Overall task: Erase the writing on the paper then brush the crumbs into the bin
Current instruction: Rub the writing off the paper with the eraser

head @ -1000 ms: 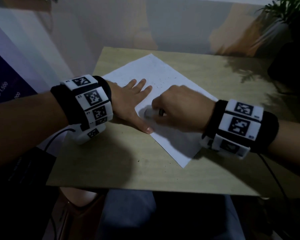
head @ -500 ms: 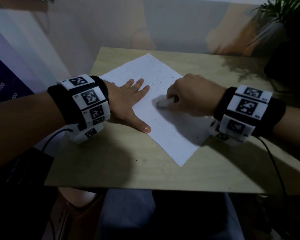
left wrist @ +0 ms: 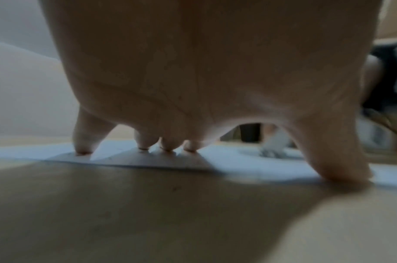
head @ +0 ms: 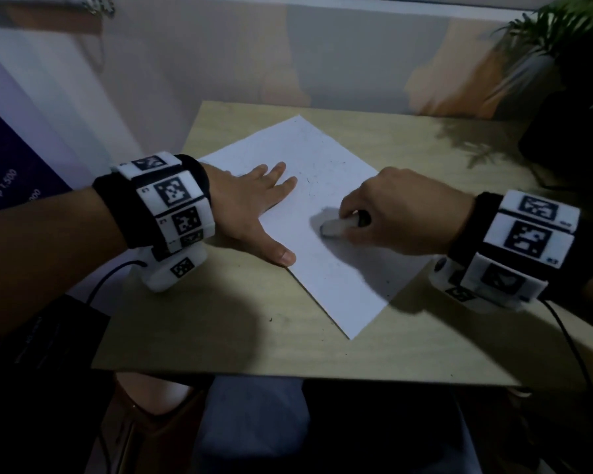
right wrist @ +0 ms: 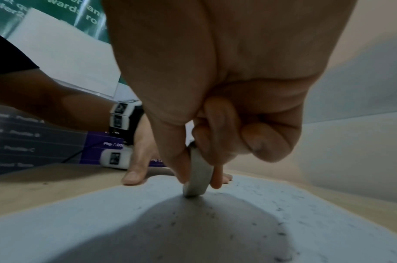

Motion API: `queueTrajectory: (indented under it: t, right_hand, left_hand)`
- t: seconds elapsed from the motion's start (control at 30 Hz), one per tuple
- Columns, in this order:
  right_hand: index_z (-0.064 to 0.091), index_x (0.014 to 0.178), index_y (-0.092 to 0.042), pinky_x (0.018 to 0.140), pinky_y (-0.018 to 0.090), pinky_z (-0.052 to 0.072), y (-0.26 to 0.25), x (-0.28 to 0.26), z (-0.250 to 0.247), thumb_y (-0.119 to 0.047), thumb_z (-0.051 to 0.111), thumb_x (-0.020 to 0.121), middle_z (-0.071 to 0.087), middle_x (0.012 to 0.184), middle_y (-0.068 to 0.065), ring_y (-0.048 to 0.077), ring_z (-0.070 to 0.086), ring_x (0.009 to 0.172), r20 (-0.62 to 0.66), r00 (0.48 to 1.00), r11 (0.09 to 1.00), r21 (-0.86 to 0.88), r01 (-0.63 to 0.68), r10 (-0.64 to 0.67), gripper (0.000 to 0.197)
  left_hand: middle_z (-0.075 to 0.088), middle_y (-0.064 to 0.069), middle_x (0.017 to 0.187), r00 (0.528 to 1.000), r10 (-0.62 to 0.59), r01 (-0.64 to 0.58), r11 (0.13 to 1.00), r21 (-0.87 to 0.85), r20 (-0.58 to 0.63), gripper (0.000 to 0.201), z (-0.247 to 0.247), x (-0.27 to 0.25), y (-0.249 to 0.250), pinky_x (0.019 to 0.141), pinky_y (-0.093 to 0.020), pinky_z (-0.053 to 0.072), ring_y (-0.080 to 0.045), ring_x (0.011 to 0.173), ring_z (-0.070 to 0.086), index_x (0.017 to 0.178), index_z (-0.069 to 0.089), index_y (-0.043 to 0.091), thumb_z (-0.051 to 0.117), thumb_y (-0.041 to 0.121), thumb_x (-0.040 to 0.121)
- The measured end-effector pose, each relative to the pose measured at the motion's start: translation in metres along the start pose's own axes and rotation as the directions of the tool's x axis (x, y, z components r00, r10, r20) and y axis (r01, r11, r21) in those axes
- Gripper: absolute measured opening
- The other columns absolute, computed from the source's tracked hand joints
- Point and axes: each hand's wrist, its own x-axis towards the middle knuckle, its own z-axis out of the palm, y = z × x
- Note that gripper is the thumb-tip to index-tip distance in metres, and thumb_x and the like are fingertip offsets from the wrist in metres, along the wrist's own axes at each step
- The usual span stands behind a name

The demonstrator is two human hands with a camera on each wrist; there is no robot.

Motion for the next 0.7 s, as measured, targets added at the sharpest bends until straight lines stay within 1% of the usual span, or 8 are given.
queueTrajectory:
  t: [0.13, 0.23, 0.3, 0.37, 0.43, 0.5, 0.57, 0.7]
  right_hand:
    - [0.068, 0.098, -0.034, 0.072, 0.040, 0.054, 0.014, -0.006, -0.010, -0.055, 0.063, 0.090, 0.061, 0.078, -0.009, 0.022, 0.056, 0.074, 0.070, 0.997, 0.998, -0.054, -0.035, 0.039, 0.023]
    - [0.068, 0.099, -0.036, 0.073, 0.038, 0.052, 0.026, -0.008, -0.023, -0.062, 0.056, 0.086, 0.059, 0.082, -0.006, 0.026, 0.057, 0.080, 0.084, 0.991, 0.985, -0.143, -0.092, 0.105, 0.031]
    - [0.067, 0.095, -0.034, 0.072, 0.036, 0.051, 0.024, -0.009, -0.028, -0.066, 0.049, 0.079, 0.059, 0.081, -0.006, 0.026, 0.057, 0.081, 0.073, 0.991, 0.982, -0.160, -0.103, 0.116, 0.040]
    - [0.068, 0.097, -0.032, 0.074, 0.037, 0.051, 0.014, -0.006, -0.027, -0.063, 0.049, 0.084, 0.063, 0.084, -0.007, 0.024, 0.057, 0.081, 0.064, 0.996, 0.995, -0.080, -0.056, 0.061, 0.038]
    - [0.065, 0.111, -0.031, 0.077, 0.036, 0.049, 0.002, 0.000, -0.024, -0.054, 0.054, 0.093, 0.067, 0.091, -0.008, 0.021, 0.057, 0.082, 0.040, 0.999, 1.000, 0.025, -0.006, 0.005, 0.031]
    - [0.060, 0.125, -0.032, 0.080, 0.035, 0.048, -0.010, 0.008, -0.019, -0.047, 0.055, 0.097, 0.069, 0.097, -0.005, 0.017, 0.055, 0.083, 0.031, 0.998, 0.995, 0.090, 0.047, -0.050, 0.032]
    - [0.064, 0.124, -0.031, 0.085, 0.036, 0.050, -0.021, 0.021, -0.015, -0.041, 0.053, 0.100, 0.071, 0.101, -0.004, 0.017, 0.059, 0.087, 0.022, 0.994, 0.987, 0.120, 0.104, -0.107, 0.028]
    - [0.072, 0.113, -0.027, 0.084, 0.036, 0.050, -0.035, 0.043, -0.012, -0.032, 0.049, 0.102, 0.073, 0.101, -0.005, 0.016, 0.058, 0.082, 0.071, 0.979, 0.980, 0.077, 0.184, -0.189, 0.027]
  left_hand:
    - [-0.031, 0.005, 0.165, 0.999, 0.036, -0.036, 0.999, -0.011, -0.001, 0.116, -0.006, -0.004, -0.021, 0.127, -0.038, 0.000, -0.013, 0.156, -0.014, 0.160, -0.018, 0.031, 0.042, 0.082, 0.075]
    - [-0.003, 0.011, 0.170, 0.987, 0.092, -0.099, 0.994, -0.053, -0.129, 0.080, -0.007, -0.005, -0.037, 0.127, -0.036, 0.010, -0.014, 0.157, 0.007, 0.161, 0.015, 0.042, 0.057, 0.059, 0.095]
    - [0.024, 0.009, 0.166, 0.958, 0.130, -0.150, 0.987, -0.061, -0.258, 0.061, -0.009, -0.004, -0.040, 0.123, -0.038, 0.021, -0.019, 0.151, 0.024, 0.151, 0.041, 0.046, 0.067, 0.045, 0.095]
    - [0.038, 0.005, 0.156, 0.924, 0.162, -0.186, 0.982, -0.038, -0.347, 0.051, -0.011, 0.000, -0.038, 0.117, -0.041, 0.028, -0.025, 0.140, 0.034, 0.140, 0.052, 0.046, 0.071, 0.040, 0.093]
    - [0.028, 0.001, 0.162, 0.924, 0.185, -0.201, 0.979, -0.013, -0.335, 0.057, -0.011, 0.007, -0.037, 0.119, -0.044, 0.024, -0.029, 0.145, 0.027, 0.144, 0.045, 0.050, 0.070, 0.037, 0.094]
    - [0.002, 0.002, 0.171, 0.962, 0.167, -0.181, 0.982, -0.047, -0.217, 0.067, -0.011, 0.011, -0.039, 0.126, -0.043, 0.008, -0.022, 0.156, 0.006, 0.151, 0.025, 0.057, 0.063, 0.037, 0.100]
    - [-0.012, 0.005, 0.171, 0.982, 0.145, -0.157, 0.982, -0.102, -0.118, 0.068, -0.012, 0.012, -0.042, 0.126, -0.040, -0.002, -0.016, 0.157, -0.006, 0.149, 0.013, 0.063, 0.057, 0.039, 0.103]
    - [-0.016, 0.007, 0.170, 0.987, 0.140, -0.148, 0.984, -0.098, -0.080, 0.064, -0.014, 0.012, -0.043, 0.125, -0.040, -0.003, -0.015, 0.157, -0.008, 0.141, 0.007, 0.068, 0.053, 0.042, 0.104]
